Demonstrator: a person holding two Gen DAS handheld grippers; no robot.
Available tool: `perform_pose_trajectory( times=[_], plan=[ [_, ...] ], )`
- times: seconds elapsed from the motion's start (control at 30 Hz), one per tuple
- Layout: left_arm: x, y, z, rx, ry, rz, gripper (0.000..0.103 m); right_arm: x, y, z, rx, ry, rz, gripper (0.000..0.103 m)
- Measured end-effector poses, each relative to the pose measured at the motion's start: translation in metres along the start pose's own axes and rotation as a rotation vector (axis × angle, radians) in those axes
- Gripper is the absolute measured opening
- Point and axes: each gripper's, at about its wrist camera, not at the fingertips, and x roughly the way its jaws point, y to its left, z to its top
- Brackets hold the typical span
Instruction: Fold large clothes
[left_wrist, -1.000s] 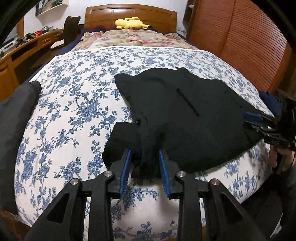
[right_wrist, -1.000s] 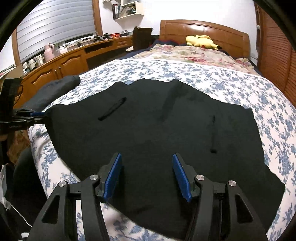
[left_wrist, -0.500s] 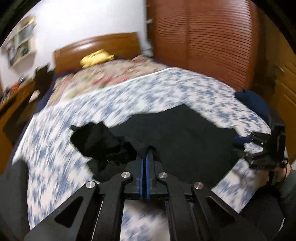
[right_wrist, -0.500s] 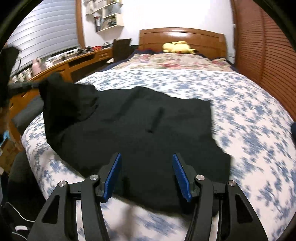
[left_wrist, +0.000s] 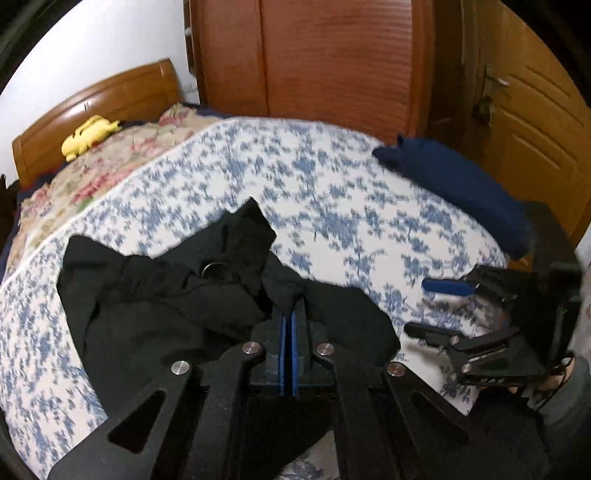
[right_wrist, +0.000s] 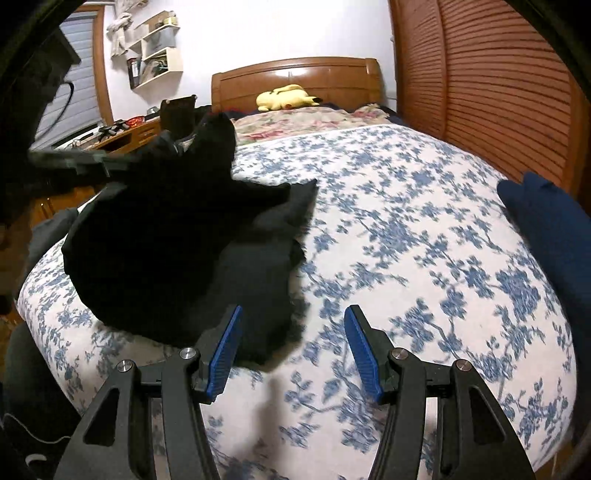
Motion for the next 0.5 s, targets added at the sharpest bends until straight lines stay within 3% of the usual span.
perform_pose_trajectory(
  times=[0.27, 0.4, 0.5],
  plan=[
    [-0.023, 0.003, 0.004, -0.019, 0.007, 0.024, 0.003, -0.002, 0.004, 0.017, 0.010, -0.030, 0.013, 0.059],
    [-0.059, 0.014, 0.008, -0.044, -0.076, -0.025, 0.019, 0.001, 0.006, 0.028, 0.018, -0.048, 0.034, 0.059],
    [-0.084, 0.022, 0.011, -0.046, -0.123, -0.007, 0.022, 0.005, 0.010, 0.032, 0.018, -0.052, 0.043, 0.059]
  ],
)
